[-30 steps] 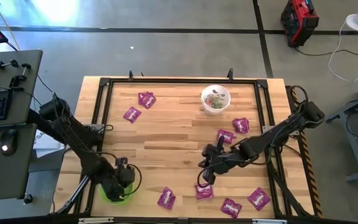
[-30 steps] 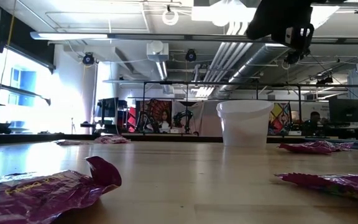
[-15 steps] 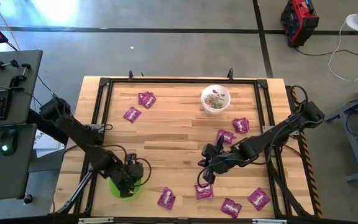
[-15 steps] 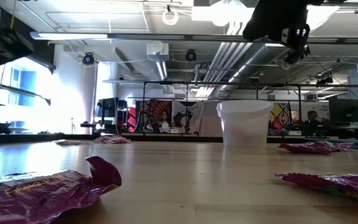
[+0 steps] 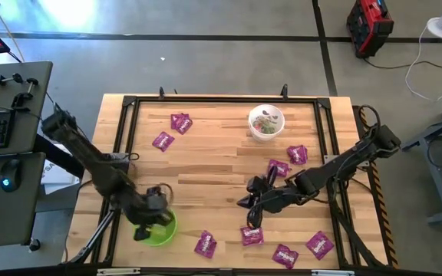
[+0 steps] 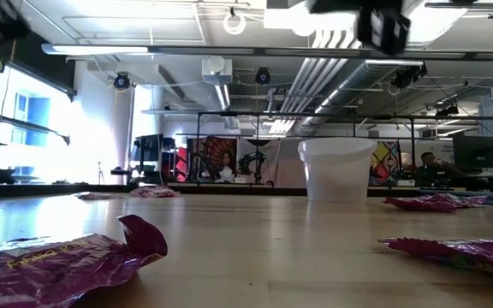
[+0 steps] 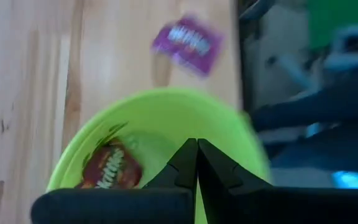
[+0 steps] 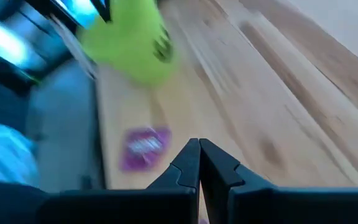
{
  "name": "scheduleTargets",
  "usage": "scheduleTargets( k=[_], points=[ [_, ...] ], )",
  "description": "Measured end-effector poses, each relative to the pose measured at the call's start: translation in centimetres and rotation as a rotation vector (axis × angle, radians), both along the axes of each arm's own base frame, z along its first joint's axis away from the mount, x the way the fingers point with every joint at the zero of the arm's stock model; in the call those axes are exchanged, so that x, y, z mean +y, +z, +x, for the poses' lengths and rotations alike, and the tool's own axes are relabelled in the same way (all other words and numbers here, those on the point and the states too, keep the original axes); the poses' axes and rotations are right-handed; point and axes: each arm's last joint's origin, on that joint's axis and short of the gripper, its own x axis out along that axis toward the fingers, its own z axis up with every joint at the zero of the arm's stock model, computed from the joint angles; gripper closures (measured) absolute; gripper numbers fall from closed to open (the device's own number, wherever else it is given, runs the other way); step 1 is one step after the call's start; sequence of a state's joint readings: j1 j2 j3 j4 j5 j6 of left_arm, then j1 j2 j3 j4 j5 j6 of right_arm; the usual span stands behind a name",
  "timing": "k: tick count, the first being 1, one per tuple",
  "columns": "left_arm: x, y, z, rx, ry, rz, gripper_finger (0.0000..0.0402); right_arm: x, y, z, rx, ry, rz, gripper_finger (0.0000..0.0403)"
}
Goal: Sort candy by brand, put in halloween buckets
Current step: Put the purple candy into the green bucket
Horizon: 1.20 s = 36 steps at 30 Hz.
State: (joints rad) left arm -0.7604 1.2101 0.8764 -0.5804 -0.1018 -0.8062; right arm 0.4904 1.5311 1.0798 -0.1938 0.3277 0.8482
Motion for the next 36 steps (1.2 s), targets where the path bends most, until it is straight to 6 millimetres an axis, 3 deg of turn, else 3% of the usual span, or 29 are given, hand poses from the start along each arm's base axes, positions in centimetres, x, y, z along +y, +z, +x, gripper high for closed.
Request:
scheduleTargets(
  k=[5, 10, 15, 21, 25, 29, 36],
  points=[
    [2.3, 3.5, -2.6, -0.153, 0.152, -0.074, 0.0401, 0.5, 1.8, 0.9, -0.153, 0.042, 0.084, 0.0403],
    [4.6, 5.8, -4.3, -0.334, 0.319, -0.082, 0.0401, 1.4, 2.6, 1.8, 0.125, 0.114, 0.054, 0.0396],
    [6.4, 7.4, -5.5, -0.482, 0.394, -0.053, 0.0401, 4.4, 2.8, 3.6, 0.37, 0.307, 0.022, 0.0334],
    [7.4, 8.1, -6.3, -0.559, 0.412, 0.0, 0.0401, 8.4, -2.1, 4.0, 0.717, 0.372, -0.099, 0.0214],
    [7.5, 8.1, -6.3, -0.564, 0.412, 0.007, 0.0401, 9.7, -5.3, 5.1, 0.784, 0.405, -0.039, 0.0158],
    [7.4, 8.0, -6.3, -0.554, 0.4, 0.007, 0.0401, 9.5, -7.0, 6.3, 0.785, 0.393, -0.043, 0.0135],
    [7.4, 8.0, -6.3, -0.548, 0.401, 0.001, 0.0401, 8.6, -10.0, 6.9, 0.851, 0.443, -0.172, 0.013]
  ],
)
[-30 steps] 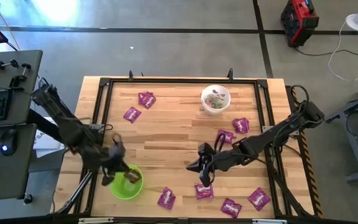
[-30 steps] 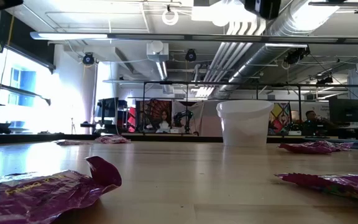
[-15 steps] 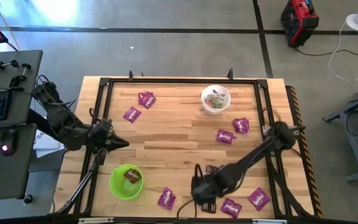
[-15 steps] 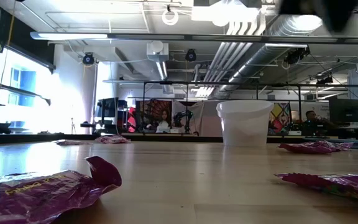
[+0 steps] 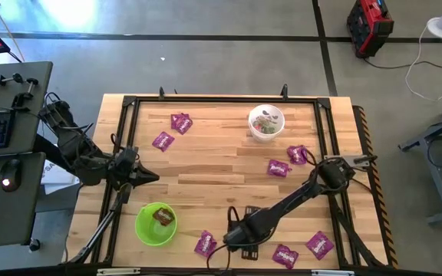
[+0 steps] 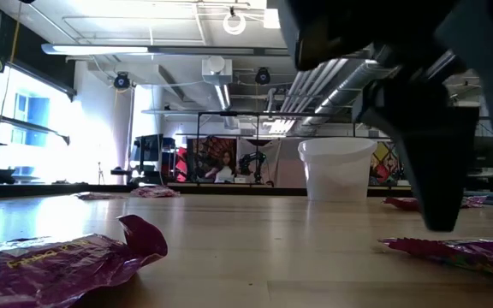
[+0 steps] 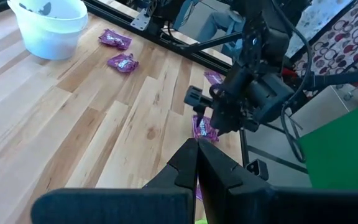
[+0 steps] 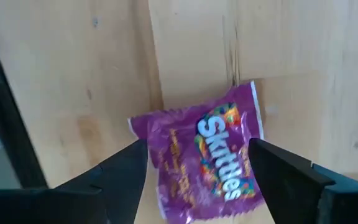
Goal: Sort candy by brand, put in halloween buckets
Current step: Put the purple candy into the green bucket
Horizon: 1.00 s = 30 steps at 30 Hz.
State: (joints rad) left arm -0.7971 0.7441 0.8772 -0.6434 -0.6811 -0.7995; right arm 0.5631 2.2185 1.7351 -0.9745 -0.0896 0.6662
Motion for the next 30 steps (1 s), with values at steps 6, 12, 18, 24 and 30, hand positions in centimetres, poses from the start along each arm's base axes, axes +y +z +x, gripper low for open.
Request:
scheduleTargets(
  k=[6, 12, 18, 24, 30],
  points=[
    [0.0, 0.0, 0.0, 0.0, 0.002, -0.007, 0.0401, 0.1, -1.3, 0.1, 0.007, 0.103, -0.031, 0.013],
    [0.0, 0.0, 0.0, 0.001, 0.007, -0.019, 0.0401, 0.2, -1.8, 0.2, -0.015, 0.089, -0.099, 0.014],
    [0.0, 0.0, 0.0, -0.001, 0.02, -0.03, 0.0401, 0.3, -1.9, 0.1, -0.04, 0.091, -0.144, 0.0234],
    [0.1, 0.0, 0.0, -0.008, 0.034, -0.025, 0.0401, 0.0, -1.5, 0.1, -0.05, 0.061, -0.164, 0.0357],
    [0.2, 0.1, 0.0, -0.021, 0.064, -0.013, 0.0401, -1.3, 1.5, -0.1, -0.112, 0.069, -0.219, 0.0384]
  ],
)
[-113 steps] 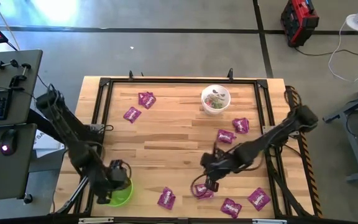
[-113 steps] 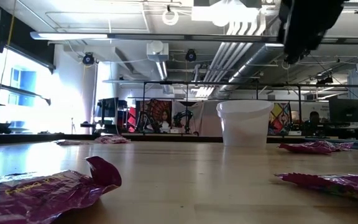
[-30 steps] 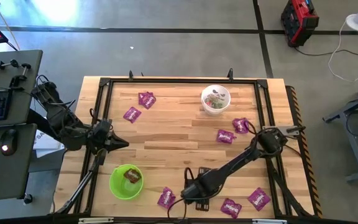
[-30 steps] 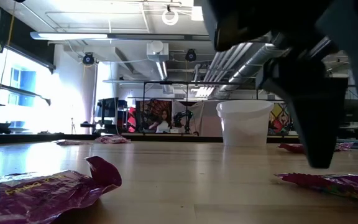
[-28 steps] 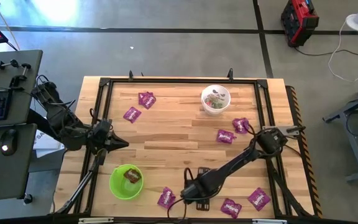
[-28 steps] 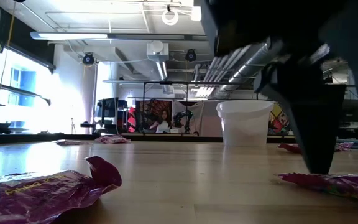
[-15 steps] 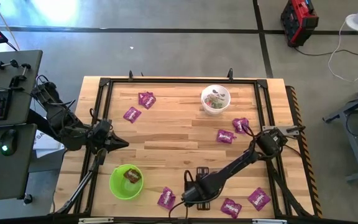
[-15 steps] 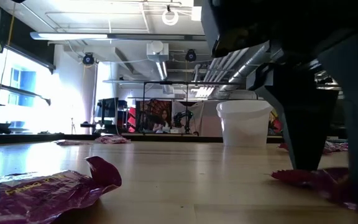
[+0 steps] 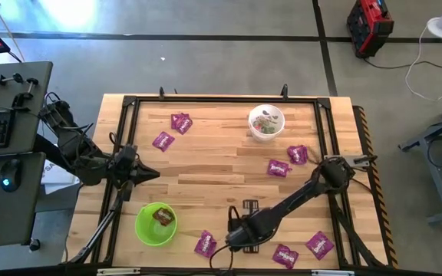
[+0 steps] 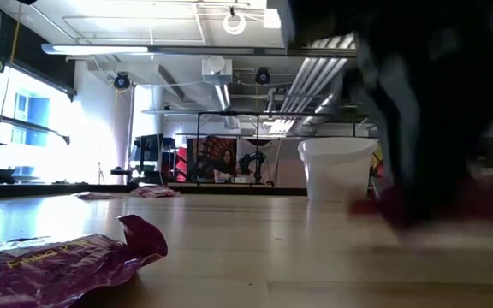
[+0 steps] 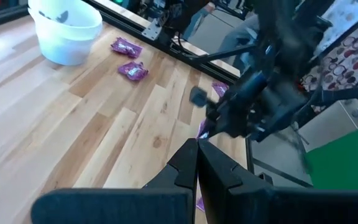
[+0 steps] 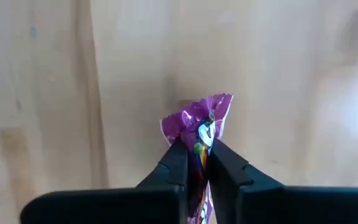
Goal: Sort candy by brand, put in halloween buckets
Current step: Put the purple candy into the green bucket
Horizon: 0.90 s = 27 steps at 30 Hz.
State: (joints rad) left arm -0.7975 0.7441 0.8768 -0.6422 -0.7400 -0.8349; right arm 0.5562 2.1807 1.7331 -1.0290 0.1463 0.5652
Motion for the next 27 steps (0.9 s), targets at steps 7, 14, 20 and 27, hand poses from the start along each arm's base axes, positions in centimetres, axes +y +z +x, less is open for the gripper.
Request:
scheduleTargets(
  k=[7, 14, 20, 27],
  points=[
    [0.2, 0.1, 0.0, -0.03, 0.053, 0.032, 0.0401, -2.9, 9.3, 4.6, -0.408, 0.046, 0.002, 0.0381],
    [0.2, 0.2, 0.1, -0.037, 0.069, 0.036, 0.0401, -5.4, 13.4, 10.1, -0.901, 0.167, 0.083, 0.0372],
    [0.3, 0.3, -0.1, -0.041, 0.06, 0.034, 0.0401, -6.0, 12.0, 13.0, -1.074, 0.207, 0.13, 0.036],
    [0.3, 0.3, -0.1, -0.043, 0.067, 0.032, 0.0401, -5.2, 9.4, 15.1, -1.21, 0.181, 0.2, 0.0356]
  ],
)
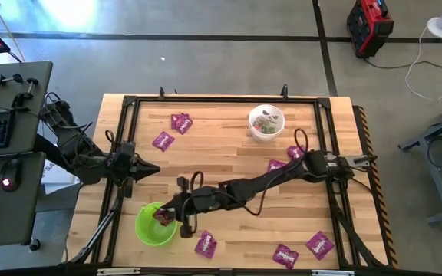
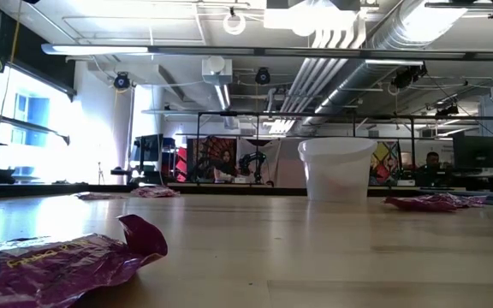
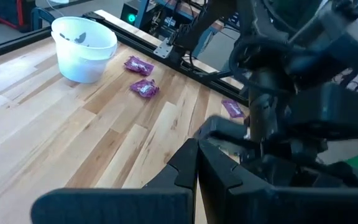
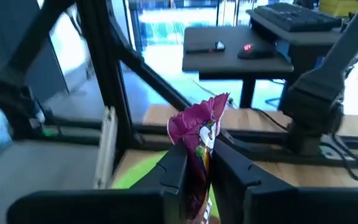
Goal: Sort candy by brand, put in halloween buckets
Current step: Put the purple candy into the green bucket
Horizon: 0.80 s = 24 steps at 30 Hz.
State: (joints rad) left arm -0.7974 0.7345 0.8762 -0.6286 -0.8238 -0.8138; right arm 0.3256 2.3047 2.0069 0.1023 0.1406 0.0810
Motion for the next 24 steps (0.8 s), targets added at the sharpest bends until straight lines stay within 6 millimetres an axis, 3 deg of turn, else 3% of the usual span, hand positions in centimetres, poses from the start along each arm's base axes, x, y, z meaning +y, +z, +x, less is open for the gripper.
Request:
scheduleTargets(
  k=[5, 11, 15, 19, 24],
  points=[
    [0.0, 0.0, 0.0, -0.002, 0.004, -0.005, 0.0401, 0.9, -2.9, 0.9, 0.011, -0.013, 0.112, 0.0321],
    [0.0, 0.0, 0.0, -0.005, 0.012, -0.019, 0.0401, 1.3, -5.0, 1.7, -0.016, -0.026, 0.248, 0.0235],
    [0.0, 0.0, 0.0, -0.007, 0.019, -0.039, 0.0401, 1.6, -5.8, 1.6, 0.036, -0.024, 0.217, 0.0178],
    [0.0, 0.0, 0.0, -0.008, 0.021, -0.046, 0.0401, 1.7, -4.0, 1.1, 0.025, 0.018, 0.12, 0.0151],
    [0.0, 0.0, 0.0, -0.006, 0.013, -0.049, 0.0401, 1.4, 0.4, 0.0, 0.14, 0.034, 0.016, 0.0149]
  ],
)
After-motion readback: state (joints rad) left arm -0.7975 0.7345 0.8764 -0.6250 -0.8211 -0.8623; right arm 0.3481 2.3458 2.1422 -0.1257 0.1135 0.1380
